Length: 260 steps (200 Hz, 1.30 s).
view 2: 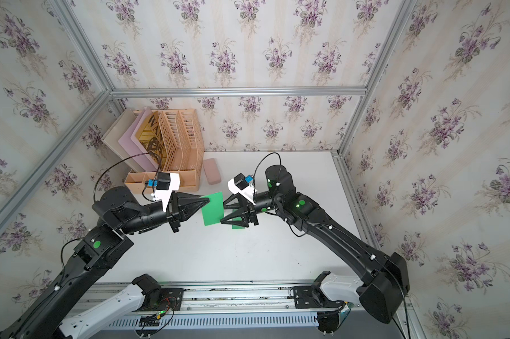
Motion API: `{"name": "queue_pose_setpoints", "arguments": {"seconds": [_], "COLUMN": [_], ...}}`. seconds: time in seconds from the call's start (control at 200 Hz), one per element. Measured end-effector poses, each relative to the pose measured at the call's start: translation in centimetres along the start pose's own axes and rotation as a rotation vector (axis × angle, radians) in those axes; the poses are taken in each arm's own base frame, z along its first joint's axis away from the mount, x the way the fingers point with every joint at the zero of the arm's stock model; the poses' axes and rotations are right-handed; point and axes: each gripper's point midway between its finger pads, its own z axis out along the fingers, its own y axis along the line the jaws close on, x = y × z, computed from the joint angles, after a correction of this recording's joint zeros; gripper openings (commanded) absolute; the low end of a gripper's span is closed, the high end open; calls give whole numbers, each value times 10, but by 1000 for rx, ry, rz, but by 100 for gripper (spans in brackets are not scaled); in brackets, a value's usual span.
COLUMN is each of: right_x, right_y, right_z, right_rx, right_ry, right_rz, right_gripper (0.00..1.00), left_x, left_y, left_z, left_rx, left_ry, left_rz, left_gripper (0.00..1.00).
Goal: Fold the square paper along the opposite sides
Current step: Smooth out the paper.
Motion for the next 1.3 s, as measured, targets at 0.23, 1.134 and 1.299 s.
{"name": "queue_pose_setpoints", "arguments": {"seconds": [0.23, 1.134, 1.299], "right_x": [-34, -34, -30], "right_y": [-6, -2, -2], "right_z": [1, -2, -1], "right_rx": [19, 22, 21], "right_ry": [-20, -10, -6], "right_rz": [-80, -85, -78], "right_gripper": [27, 0, 0], "left_x": [12, 18, 20], "left_y": [-2, 2, 1], "left_z": [-1, -4, -5], "left_rx": [15, -18, -17], "left_ry": [13, 33, 41], "left_rz": [-27, -39, -38], "left_gripper": [0, 0, 0]}}
